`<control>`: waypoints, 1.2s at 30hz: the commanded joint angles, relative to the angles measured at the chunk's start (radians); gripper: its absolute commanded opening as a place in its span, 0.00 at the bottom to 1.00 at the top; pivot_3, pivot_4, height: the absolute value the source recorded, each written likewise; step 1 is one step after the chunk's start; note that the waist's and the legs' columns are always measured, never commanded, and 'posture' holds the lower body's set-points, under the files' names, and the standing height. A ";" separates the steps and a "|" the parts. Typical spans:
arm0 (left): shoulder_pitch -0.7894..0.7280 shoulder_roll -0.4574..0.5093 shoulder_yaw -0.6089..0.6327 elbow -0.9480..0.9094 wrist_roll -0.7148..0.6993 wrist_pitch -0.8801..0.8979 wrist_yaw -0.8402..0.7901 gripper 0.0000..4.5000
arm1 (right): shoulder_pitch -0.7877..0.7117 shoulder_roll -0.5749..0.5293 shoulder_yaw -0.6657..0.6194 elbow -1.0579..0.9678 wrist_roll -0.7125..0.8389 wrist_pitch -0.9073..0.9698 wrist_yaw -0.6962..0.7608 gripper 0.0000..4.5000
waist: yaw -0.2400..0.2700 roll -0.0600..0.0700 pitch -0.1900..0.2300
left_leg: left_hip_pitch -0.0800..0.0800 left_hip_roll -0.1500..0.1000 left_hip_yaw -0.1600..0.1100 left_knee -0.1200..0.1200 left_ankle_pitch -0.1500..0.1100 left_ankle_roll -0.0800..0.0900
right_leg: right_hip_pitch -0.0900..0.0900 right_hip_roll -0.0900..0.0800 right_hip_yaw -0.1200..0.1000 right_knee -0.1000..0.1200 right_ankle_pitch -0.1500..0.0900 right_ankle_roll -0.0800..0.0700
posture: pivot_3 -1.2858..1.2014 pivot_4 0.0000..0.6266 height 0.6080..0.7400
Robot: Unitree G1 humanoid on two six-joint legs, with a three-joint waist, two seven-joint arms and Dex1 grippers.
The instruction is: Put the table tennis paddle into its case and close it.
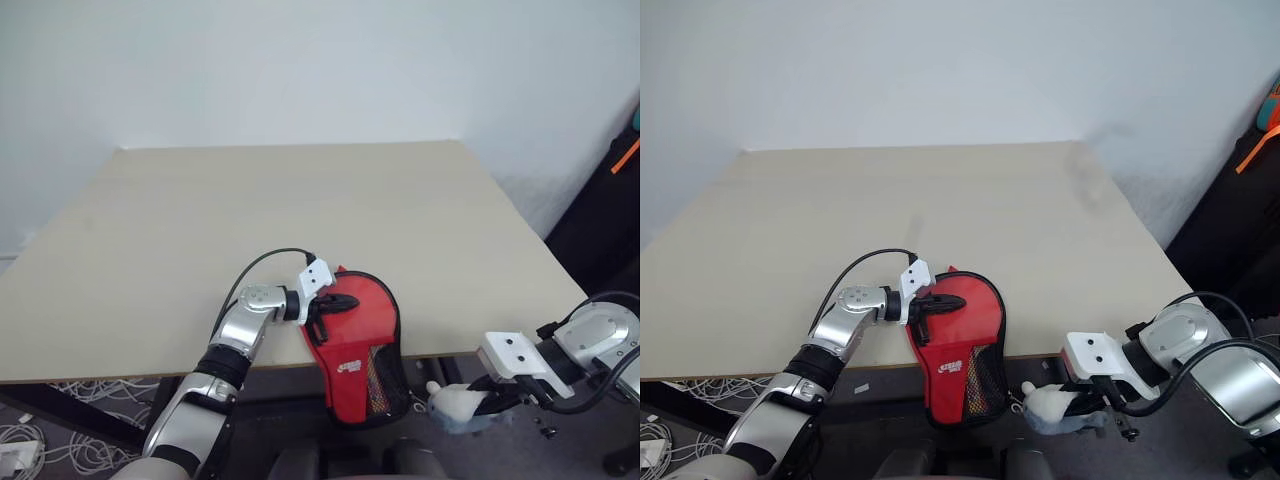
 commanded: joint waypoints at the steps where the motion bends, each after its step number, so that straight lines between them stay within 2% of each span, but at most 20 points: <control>1: 0.017 0.005 -0.031 0.052 0.041 0.019 0.000 0.00 | 0.008 -0.028 -0.039 -0.058 0.050 -0.011 0.033 0.03 | 0.000 0.000 0.000 | 0.000 0.000 0.000 0.000 0.000 0.000 | 0.000 0.000 0.000 0.000 0.000 0.000 | 0.52 0.00 0.99; 10: 0.015 0.003 0.007 0.044 0.024 0.033 0.054 0.00 | 0.014 0.005 -0.018 -0.123 0.077 0.034 -0.015 0.03 | 0.002 -0.001 0.001 | 0.000 0.000 0.000 0.001 0.000 0.000 | 0.000 0.000 0.000 0.000 0.000 0.000 | 0.52 0.00 0.99; 13: 0.026 0.014 0.030 0.021 0.010 0.052 0.070 0.00 | -0.039 0.059 0.001 -0.091 0.050 0.064 -0.079 0.03 | -0.001 -0.001 0.000 | 0.000 0.000 0.000 0.001 0.000 0.000 | 0.000 0.000 0.000 0.000 0.000 0.000 | 0.52 0.00 0.99; 16: 0.054 0.027 0.067 -0.044 -0.014 0.086 0.089 0.00 | -0.188 0.173 0.030 0.034 -0.017 0.122 -0.204 0.25 | -0.009 -0.003 0.001 | 0.001 0.002 0.000 0.001 0.000 0.000 | 0.000 0.001 0.000 0.001 0.000 0.000 | 0.52 0.00 0.99; 19: 0.099 0.048 0.096 -0.147 -0.039 0.133 0.101 0.13 | -0.305 0.269 0.032 0.108 -0.007 0.233 -0.291 0.49 | -0.017 -0.003 0.001 | 0.000 0.002 0.001 0.000 0.000 0.000 | 0.000 0.001 0.000 0.002 0.001 0.000 | 0.52 0.00 0.99; 21: 0.130 0.069 0.113 -0.221 -0.059 0.166 0.102 0.28 | -0.337 0.302 0.036 0.117 0.000 0.257 -0.314 0.65 | -0.016 -0.004 0.001 | 0.000 0.002 0.001 -0.002 0.000 0.000 | -0.001 0.001 0.000 0.002 0.001 0.000 | 0.52 0.00 0.99; 25: 0.239 0.165 0.234 -0.488 -0.148 0.302 0.141 0.60 | -0.443 0.444 0.002 0.232 -0.002 0.307 -0.443 0.97 | -0.033 -0.007 0.004 | -0.001 0.003 0.001 -0.004 0.000 0.000 | -0.003 0.002 0.000 0.002 0.001 0.000 | 0.52 0.00 0.99; 26: 0.261 0.190 0.267 -0.533 -0.165 0.331 0.153 0.68 | -0.462 0.472 -0.003 0.253 -0.001 0.318 -0.468 1.00 | -0.031 -0.007 0.004 | -0.001 0.003 0.001 -0.003 0.000 0.000 | -0.003 0.002 0.001 0.003 0.001 0.000 | 0.52 0.00 0.99; 30: 0.330 0.272 0.393 -0.639 -0.228 0.418 0.195 0.98 | -0.501 0.552 0.001 0.300 -0.003 0.334 -0.532 1.00 | -0.025 -0.008 0.005 | -0.001 0.003 0.000 -0.002 0.000 0.000 | -0.002 0.001 -0.001 0.003 0.001 -0.001 | 0.52 0.00 0.99; 33: 0.362 0.293 0.451 -0.663 -0.244 0.435 0.238 0.99 | -0.508 0.584 0.007 0.315 -0.007 0.335 -0.559 1.00 | -0.023 -0.008 0.005 | -0.001 0.003 0.000 -0.002 0.000 0.000 | -0.001 0.000 -0.001 0.002 0.001 -0.001 | 0.52 0.00 0.99; 36: 0.391 0.293 0.502 -0.606 -0.212 0.391 0.317 0.99 | -0.528 0.628 0.016 0.336 -0.012 0.331 -0.595 1.00 | -0.026 -0.008 0.005 | -0.001 0.002 0.001 -0.002 0.000 0.000 | -0.001 -0.001 -0.001 0.002 0.001 -0.001 | 0.52 0.00 0.99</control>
